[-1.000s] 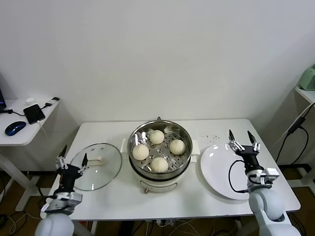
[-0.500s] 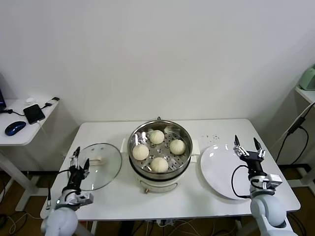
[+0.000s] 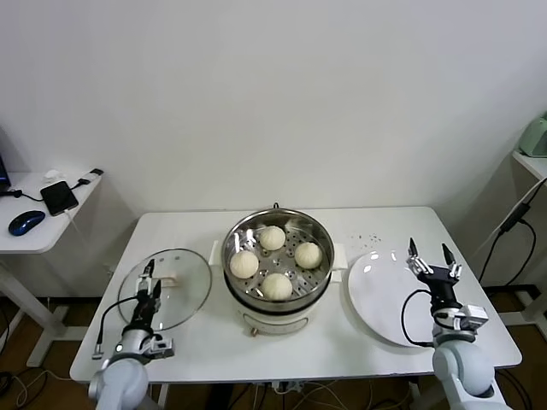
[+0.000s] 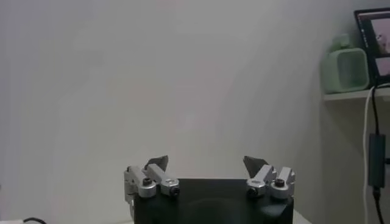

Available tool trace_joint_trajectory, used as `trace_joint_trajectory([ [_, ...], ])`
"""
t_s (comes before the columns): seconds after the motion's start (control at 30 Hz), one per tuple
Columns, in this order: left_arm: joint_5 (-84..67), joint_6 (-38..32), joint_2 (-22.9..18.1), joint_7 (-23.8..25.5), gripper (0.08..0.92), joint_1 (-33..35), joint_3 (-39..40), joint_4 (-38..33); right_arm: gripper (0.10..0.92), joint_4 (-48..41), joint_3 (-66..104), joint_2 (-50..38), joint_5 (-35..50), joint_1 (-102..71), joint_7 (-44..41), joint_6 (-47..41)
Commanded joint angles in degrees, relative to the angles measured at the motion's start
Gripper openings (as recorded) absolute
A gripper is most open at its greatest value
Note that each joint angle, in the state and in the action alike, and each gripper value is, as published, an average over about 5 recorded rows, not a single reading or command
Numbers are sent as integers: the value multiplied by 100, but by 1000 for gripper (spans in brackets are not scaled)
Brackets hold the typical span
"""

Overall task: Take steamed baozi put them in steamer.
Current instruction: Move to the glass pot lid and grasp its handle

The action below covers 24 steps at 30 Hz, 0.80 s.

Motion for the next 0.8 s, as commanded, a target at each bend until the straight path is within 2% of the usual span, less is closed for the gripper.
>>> trace_joint_trajectory([
  [0.03,499,153,37,-51,823,-171,139,364,823,-20,9,14,-42,-23,54,23],
  [0.8,442,236,12,-117,823,-810,118,1000,823,-94,50,118,-130,-67,54,81],
])
